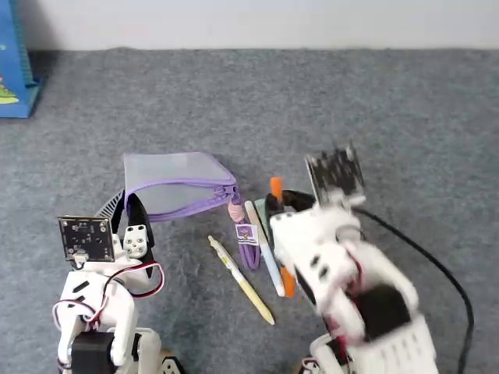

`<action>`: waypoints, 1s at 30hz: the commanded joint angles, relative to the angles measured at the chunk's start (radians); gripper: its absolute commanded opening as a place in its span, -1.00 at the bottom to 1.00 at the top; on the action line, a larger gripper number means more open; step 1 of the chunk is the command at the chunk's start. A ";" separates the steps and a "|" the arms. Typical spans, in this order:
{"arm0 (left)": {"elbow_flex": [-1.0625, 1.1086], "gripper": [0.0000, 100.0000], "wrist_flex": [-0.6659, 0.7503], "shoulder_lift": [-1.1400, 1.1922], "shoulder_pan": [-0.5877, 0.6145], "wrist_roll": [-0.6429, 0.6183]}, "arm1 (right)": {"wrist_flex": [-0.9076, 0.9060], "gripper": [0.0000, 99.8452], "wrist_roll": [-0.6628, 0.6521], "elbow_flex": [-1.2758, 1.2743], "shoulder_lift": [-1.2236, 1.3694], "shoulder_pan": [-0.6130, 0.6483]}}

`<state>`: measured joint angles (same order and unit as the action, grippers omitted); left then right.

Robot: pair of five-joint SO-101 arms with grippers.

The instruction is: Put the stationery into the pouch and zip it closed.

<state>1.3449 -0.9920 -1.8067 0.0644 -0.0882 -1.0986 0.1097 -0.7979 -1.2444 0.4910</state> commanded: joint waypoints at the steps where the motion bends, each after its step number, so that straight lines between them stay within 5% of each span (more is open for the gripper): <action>1: -0.016 -0.98 0.032 -0.017 -0.009 -0.009 | 0.010 -0.98 -0.002 0.002 -0.157 0.099; 11: -0.016 -0.98 0.029 -0.017 -0.011 -0.012 | 0.377 -0.98 -0.034 -0.195 -0.380 0.243; 24: -0.007 -0.98 0.040 -0.017 -0.011 -0.009 | 1.230 -0.98 -0.224 -0.582 -0.400 0.363; 30: -0.005 -0.98 0.041 -0.017 -0.011 -0.011 | 1.372 -0.98 -0.221 -0.595 -0.375 0.361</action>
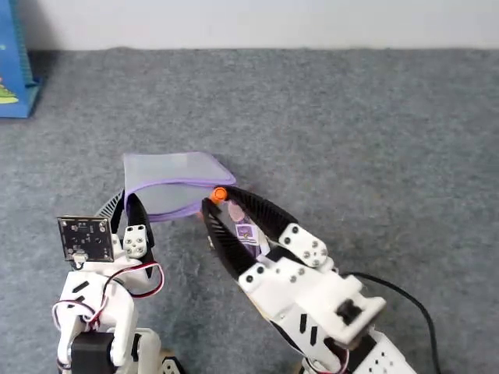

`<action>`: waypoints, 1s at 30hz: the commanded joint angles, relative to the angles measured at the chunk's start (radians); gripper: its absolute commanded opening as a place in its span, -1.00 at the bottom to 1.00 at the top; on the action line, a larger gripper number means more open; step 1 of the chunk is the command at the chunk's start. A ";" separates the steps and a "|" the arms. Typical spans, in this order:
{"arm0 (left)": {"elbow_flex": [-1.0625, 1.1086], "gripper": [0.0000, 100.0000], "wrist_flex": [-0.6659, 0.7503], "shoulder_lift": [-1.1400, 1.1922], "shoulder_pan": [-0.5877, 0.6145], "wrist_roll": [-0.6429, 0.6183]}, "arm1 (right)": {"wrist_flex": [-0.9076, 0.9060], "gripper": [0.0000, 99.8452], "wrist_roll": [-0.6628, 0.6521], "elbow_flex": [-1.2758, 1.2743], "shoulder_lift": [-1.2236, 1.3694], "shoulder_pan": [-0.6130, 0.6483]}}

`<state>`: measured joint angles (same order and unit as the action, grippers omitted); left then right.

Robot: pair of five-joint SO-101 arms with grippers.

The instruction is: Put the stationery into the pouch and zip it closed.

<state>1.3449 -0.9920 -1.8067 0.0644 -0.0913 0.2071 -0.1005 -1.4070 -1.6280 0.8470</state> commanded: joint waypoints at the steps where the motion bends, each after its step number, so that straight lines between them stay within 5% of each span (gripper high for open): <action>1: -0.005 -0.98 0.041 -0.017 -0.011 -0.008 | 0.090 -0.98 -0.012 0.017 0.030 0.004; 19: -0.005 -0.98 0.041 -0.017 -0.005 -0.009 | 0.602 -0.98 -0.012 0.068 0.734 -0.071; 30: -0.005 -0.98 0.041 -0.017 -0.006 -0.008 | 0.202 -0.60 -0.008 0.078 0.670 -0.074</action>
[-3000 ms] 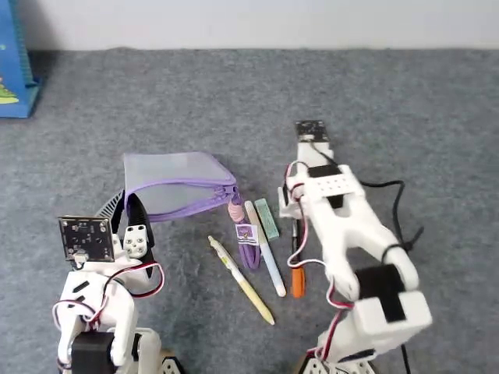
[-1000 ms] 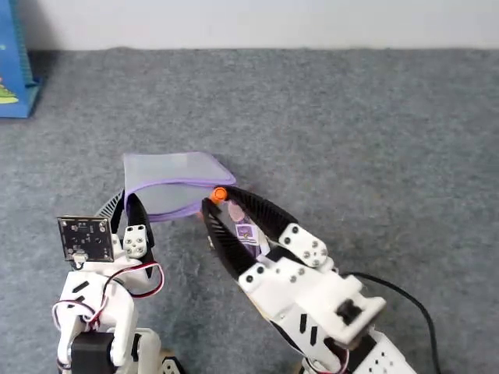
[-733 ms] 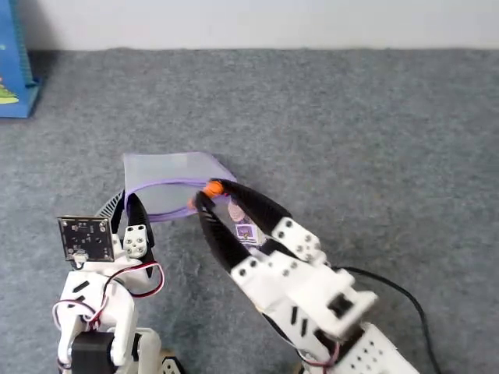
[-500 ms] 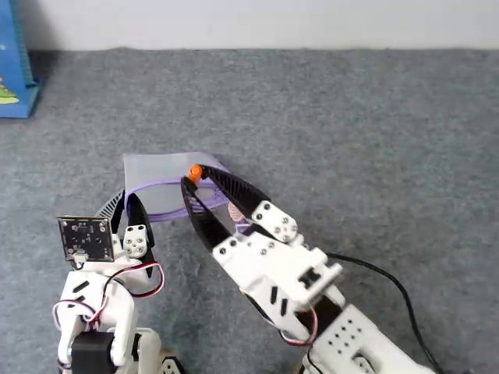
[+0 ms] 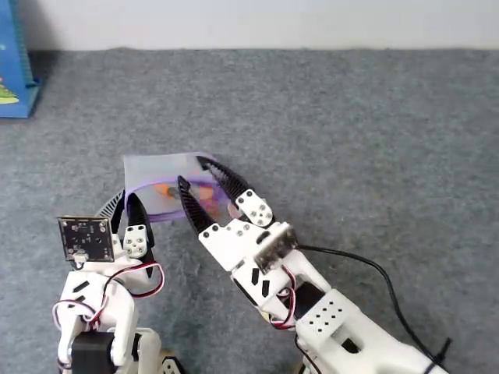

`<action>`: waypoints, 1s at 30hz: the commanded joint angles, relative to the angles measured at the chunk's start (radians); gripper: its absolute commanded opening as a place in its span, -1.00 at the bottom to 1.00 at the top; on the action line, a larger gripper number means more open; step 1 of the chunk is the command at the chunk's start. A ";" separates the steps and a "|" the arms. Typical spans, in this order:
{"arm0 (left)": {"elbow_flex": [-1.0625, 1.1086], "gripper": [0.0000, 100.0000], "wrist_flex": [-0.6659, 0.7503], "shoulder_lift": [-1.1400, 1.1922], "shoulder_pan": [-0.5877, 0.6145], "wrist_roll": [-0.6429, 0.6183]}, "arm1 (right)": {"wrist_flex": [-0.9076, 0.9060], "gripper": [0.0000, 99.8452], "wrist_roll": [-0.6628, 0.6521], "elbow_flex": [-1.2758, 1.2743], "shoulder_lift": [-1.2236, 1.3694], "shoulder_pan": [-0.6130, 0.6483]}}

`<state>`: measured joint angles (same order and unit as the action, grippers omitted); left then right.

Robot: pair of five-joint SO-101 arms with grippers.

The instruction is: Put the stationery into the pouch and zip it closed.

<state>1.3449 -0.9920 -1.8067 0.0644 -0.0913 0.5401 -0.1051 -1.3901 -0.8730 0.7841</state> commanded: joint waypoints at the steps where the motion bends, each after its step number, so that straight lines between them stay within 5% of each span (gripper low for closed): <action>1: -0.005 -0.98 0.041 -0.017 -0.005 -0.008 | -0.193 -0.64 0.005 0.071 -0.127 -0.015; 8: -0.005 -0.98 0.041 -0.017 -0.005 -0.006 | -0.987 -0.80 0.302 0.377 -0.337 -0.219; 13: -0.005 -0.98 0.041 -0.017 -0.005 -0.006 | -1.323 -0.80 0.334 0.562 -0.257 -0.386; 23: -0.005 -0.98 0.040 -0.017 -0.005 -0.006 | -1.432 -0.80 0.334 0.586 0.217 -0.467; 30: -0.005 -0.98 0.040 -0.017 -0.005 -0.006 | -1.176 -0.80 0.259 0.588 0.555 -0.461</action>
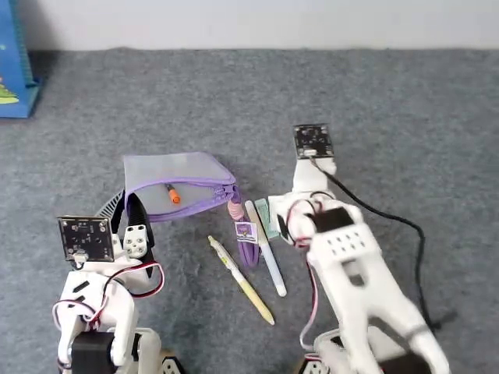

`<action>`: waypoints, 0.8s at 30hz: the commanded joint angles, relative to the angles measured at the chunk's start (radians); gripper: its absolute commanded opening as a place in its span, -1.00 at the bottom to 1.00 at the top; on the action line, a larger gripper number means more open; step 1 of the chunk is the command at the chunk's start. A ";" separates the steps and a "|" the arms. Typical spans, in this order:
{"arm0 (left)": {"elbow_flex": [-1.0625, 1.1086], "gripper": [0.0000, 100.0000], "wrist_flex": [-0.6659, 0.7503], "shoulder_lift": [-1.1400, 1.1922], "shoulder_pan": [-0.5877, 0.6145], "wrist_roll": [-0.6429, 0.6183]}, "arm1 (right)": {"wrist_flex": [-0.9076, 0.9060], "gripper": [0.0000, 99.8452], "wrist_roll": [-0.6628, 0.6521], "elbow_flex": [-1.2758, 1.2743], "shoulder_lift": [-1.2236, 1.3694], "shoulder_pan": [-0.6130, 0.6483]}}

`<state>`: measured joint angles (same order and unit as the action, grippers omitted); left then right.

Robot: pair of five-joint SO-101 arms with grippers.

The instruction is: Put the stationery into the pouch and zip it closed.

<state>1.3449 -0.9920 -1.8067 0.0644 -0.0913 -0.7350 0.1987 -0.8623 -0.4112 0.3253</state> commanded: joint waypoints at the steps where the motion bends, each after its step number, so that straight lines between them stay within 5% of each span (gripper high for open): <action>1: -0.005 -0.98 0.040 -0.017 -0.005 -0.006 | 0.136 -0.80 -0.058 0.060 0.125 0.008; 6: -0.005 -0.98 0.040 -0.017 -0.005 -0.006 | 0.288 -0.80 -0.077 0.084 0.266 0.050; 16: -0.005 -0.98 0.040 -0.017 -0.005 -0.006 | 0.286 -0.80 -0.075 0.270 0.542 0.065; 24: -0.005 -0.98 0.040 -0.017 -0.005 -0.005 | 0.193 -0.81 -0.135 0.273 0.513 0.068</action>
<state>1.3449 -0.9920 -1.8067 0.0644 -0.0913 -0.4864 0.1112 -0.6015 0.1274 0.3836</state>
